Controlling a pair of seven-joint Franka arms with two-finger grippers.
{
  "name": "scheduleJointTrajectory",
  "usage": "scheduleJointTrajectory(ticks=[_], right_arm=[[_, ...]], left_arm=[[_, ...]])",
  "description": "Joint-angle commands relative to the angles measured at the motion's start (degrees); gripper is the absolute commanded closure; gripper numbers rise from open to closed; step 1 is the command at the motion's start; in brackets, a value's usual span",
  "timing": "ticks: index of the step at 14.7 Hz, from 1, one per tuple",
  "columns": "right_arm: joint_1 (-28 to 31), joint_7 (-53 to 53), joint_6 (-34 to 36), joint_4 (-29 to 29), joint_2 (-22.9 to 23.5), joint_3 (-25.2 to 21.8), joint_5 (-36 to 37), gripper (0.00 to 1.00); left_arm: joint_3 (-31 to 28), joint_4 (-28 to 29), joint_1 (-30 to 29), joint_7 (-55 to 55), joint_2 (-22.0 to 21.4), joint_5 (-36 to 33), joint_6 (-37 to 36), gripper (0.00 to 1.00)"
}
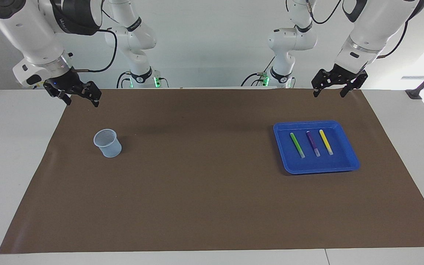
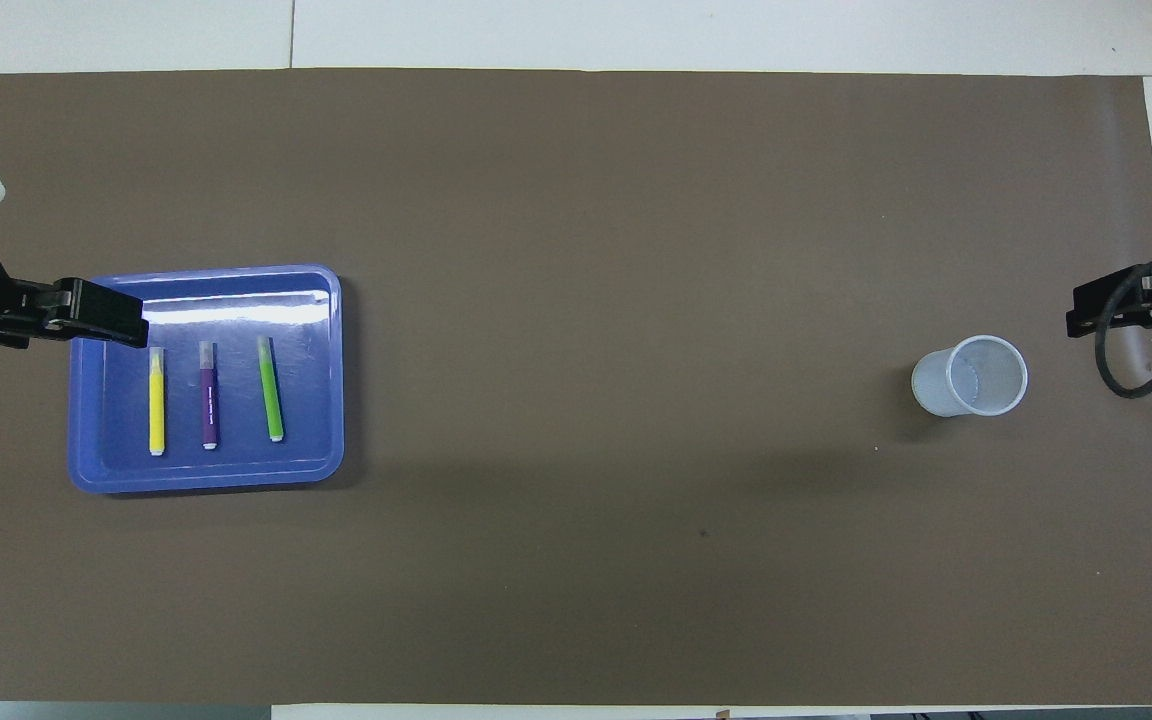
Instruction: Transfer and insert pens with both arms
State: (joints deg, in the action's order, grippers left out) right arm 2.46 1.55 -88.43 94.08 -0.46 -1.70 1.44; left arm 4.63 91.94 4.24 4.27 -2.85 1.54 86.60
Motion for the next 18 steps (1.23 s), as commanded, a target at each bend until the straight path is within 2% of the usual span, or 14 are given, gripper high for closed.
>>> scheduleJointTrajectory(ticks=[1,4,6,9,13,18], right_arm=[[0.35,-0.94,0.10,0.14,-0.42,0.03,-0.47,0.00],[0.35,-0.94,0.10,0.14,-0.42,0.03,-0.47,0.00],[0.35,-0.94,0.10,0.14,-0.42,0.03,-0.47,0.00],[0.35,-0.94,0.10,0.14,-0.42,0.03,-0.47,0.00],[0.35,-1.02,0.10,0.14,-0.42,0.03,-0.47,0.00],[0.35,-0.94,0.10,0.14,-0.42,0.03,-0.47,0.00]], left_arm=[[-0.59,2.98,0.25,0.39,-2.07,-0.75,0.24,0.00],[-0.94,7.10,-0.80,-0.31,-4.09,-1.01,1.46,0.00],[-0.94,11.40,-3.08,-1.62,-5.49,-1.01,5.14,0.00],[-0.94,18.43,-8.26,-11.35,-6.55,-1.01,10.94,0.00],[-0.94,27.67,-14.25,-19.20,-6.12,-1.01,22.37,0.00],[-1.03,29.87,-14.52,-18.94,-2.34,-1.01,28.26,0.00]])
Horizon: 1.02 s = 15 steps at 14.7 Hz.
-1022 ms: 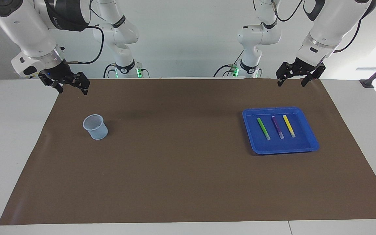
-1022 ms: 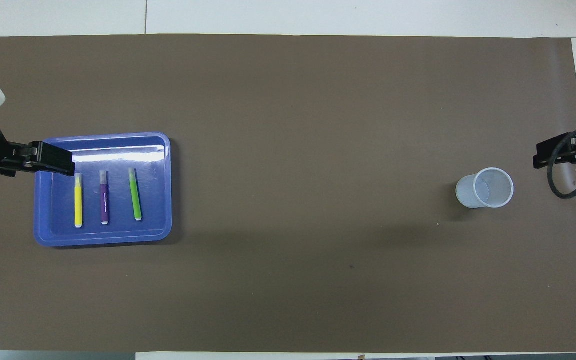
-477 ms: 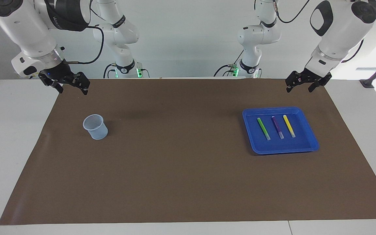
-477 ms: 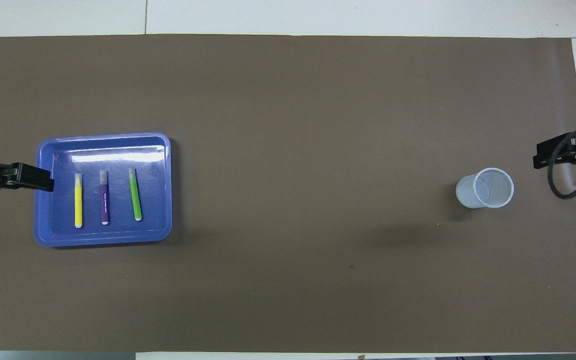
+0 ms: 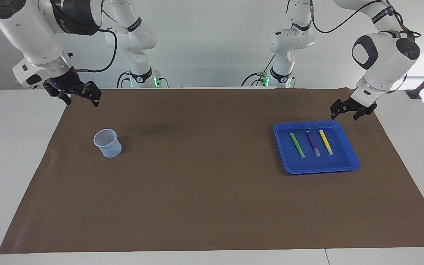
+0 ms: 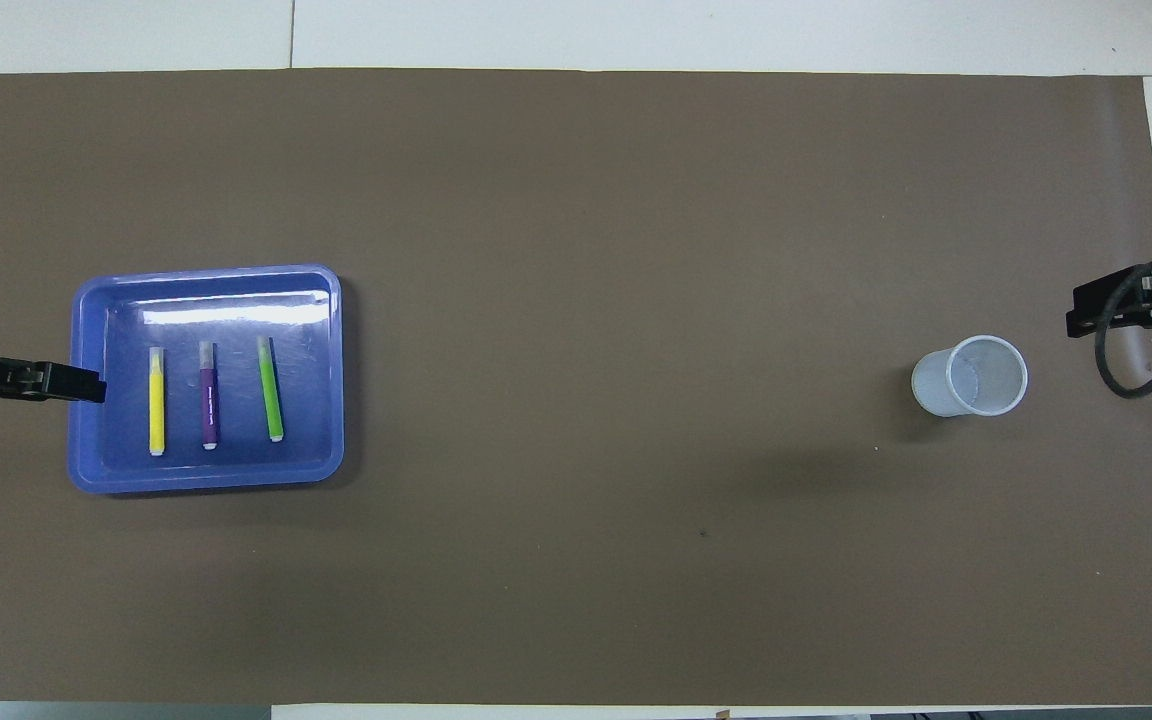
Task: Transfer and insert pens with both arms
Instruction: 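Lower the left gripper over the yellow pen and grasp it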
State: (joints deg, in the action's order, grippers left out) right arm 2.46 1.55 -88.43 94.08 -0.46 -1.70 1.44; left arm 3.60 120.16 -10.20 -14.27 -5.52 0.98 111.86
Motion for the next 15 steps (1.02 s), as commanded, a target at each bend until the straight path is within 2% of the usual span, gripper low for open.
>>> scheduleJointTrajectory(ticks=[1,4,6,15], right_arm=[[0.35,-0.94,0.10,0.14,-0.42,0.03,-0.47,0.00],[0.35,-0.94,0.10,0.14,-0.42,0.03,-0.47,0.00],[0.35,-0.94,0.10,0.14,-0.42,0.03,-0.47,0.00],[0.35,-0.94,0.10,0.14,-0.42,0.03,-0.47,0.00]], left_arm=[[0.00,2.53,-0.43,-0.41,0.51,-0.45,4.84,0.00],[0.09,4.73,0.18,-0.58,2.96,-0.89,9.68,0.00],[0.09,4.65,0.44,-0.76,4.98,-3.87,10.66,0.00],[0.09,4.91,-0.26,-1.02,9.56,-4.23,16.19,0.00]])
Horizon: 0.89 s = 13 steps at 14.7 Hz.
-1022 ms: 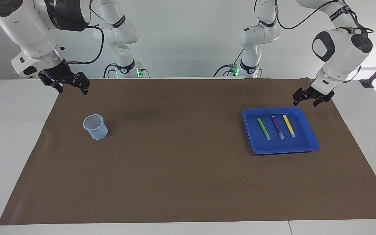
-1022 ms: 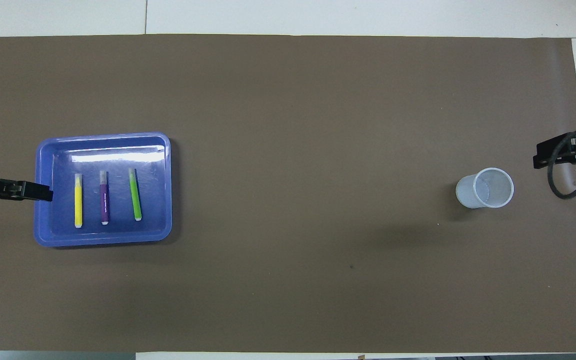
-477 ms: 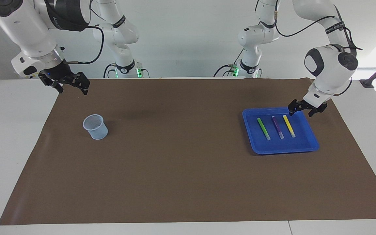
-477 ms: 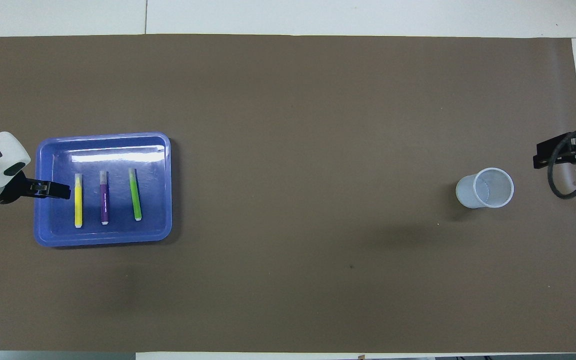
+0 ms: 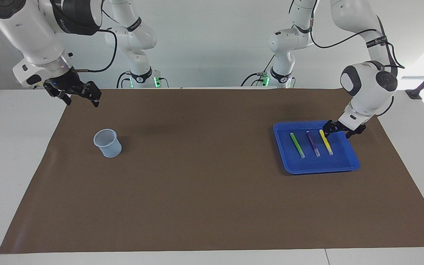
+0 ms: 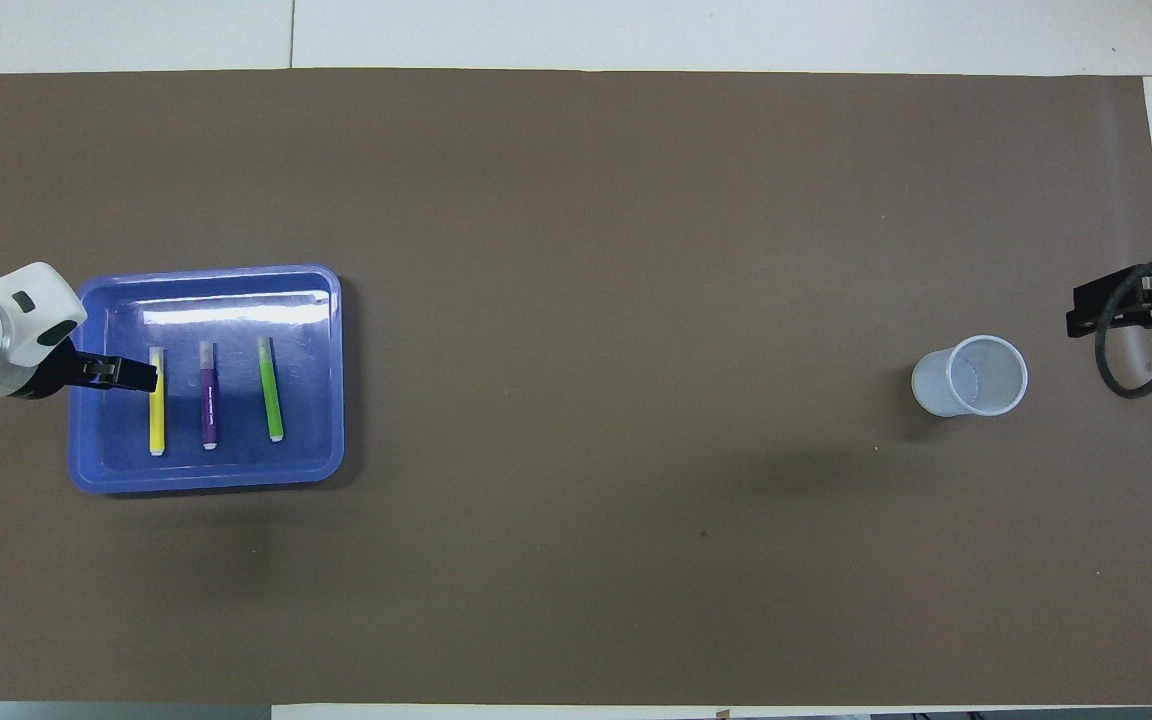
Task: Transfer and insert pens with both arms
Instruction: 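Lower the left gripper over the yellow pen and grasp it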
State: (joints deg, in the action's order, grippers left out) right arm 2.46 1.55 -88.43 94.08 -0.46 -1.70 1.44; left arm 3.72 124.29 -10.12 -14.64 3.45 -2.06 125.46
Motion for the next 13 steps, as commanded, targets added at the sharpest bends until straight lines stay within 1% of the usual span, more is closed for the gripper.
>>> scheduleJointTrajectory(ticks=[1,5,7,10,13], right_arm=[[0.35,-0.94,0.10,0.14,-0.42,0.03,-0.47,0.00],[0.35,-0.94,0.10,0.14,-0.42,0.03,-0.47,0.00],[0.35,-0.94,0.10,0.14,-0.42,0.03,-0.47,0.00],[0.35,-0.94,0.10,0.14,-0.42,0.03,-0.47,0.00],[0.35,-0.94,0.10,0.14,-0.42,0.03,-0.47,0.00]], left_arm=[[-0.03,0.78,-0.34,-0.66,0.85,-1.19,2.77,0.00],[-0.03,0.78,-0.52,-0.83,2.00,-1.10,3.82,0.01],[-0.03,0.96,-0.43,-0.83,2.09,-1.10,4.09,0.05],[-0.03,0.96,-0.52,-1.27,2.35,-1.19,4.18,0.14],[-0.03,0.96,-0.43,-1.36,3.23,-1.27,4.44,0.18]])
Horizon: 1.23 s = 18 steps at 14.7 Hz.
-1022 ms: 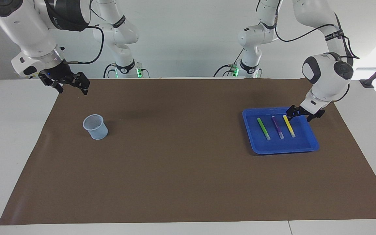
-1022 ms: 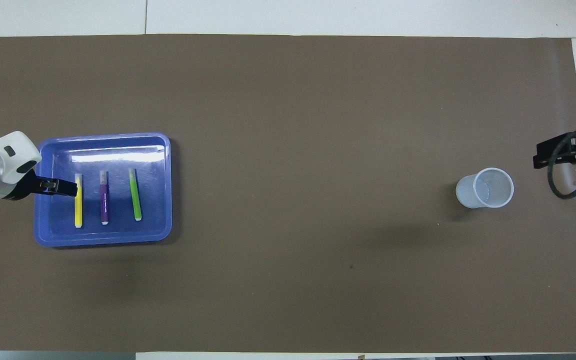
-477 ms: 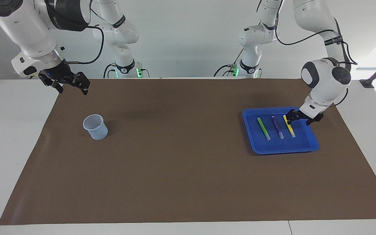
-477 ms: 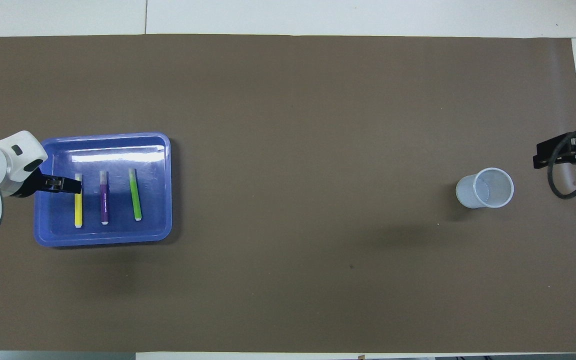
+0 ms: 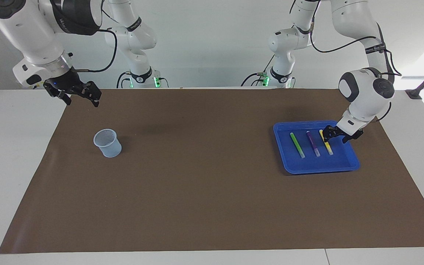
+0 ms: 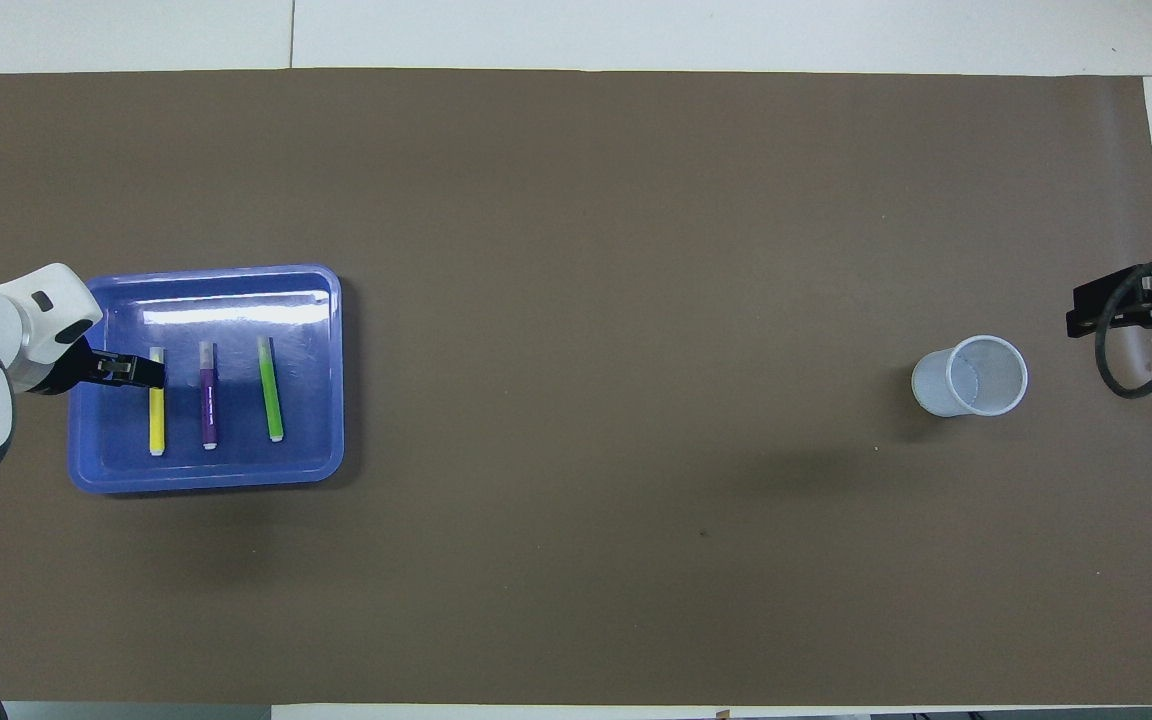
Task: Transfer and insert pens with both arms
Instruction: 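Lower the left gripper over the yellow pen and grasp it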
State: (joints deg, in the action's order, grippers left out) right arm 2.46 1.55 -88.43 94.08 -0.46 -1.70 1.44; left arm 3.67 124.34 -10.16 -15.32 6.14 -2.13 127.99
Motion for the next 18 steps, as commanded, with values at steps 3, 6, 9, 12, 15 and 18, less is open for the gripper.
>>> scheduleJointTrajectory(ticks=[3,6,9,12,15,18], right_arm=[[0.35,-0.94,0.10,0.14,-0.42,0.03,-0.47,0.00],[0.35,-0.94,0.10,0.14,-0.42,0.03,-0.47,0.00],[0.35,-0.94,0.10,0.14,-0.42,0.03,-0.47,0.00],[0.35,-0.94,0.10,0.14,-0.42,0.03,-0.47,0.00],[0.35,-0.94,0.10,0.14,-0.42,0.03,-0.47,0.00],[0.35,-0.94,0.10,0.14,-0.42,0.03,-0.47,0.00]], left_arm=[[0.02,0.90,-0.38,-0.68,1.85,-1.30,3.05,0.19],[0.02,0.90,-0.47,-1.12,3.61,-1.38,5.24,0.23],[0.02,0.99,-0.47,-1.12,4.14,-1.38,5.78,0.27],[0.02,1.34,-0.47,-1.12,4.23,-1.38,5.95,0.38],[0.02,1.34,-0.38,-1.03,4.23,-1.38,5.95,0.57],[0.02,1.34,-0.38,-0.85,4.23,-1.38,5.87,1.00]])
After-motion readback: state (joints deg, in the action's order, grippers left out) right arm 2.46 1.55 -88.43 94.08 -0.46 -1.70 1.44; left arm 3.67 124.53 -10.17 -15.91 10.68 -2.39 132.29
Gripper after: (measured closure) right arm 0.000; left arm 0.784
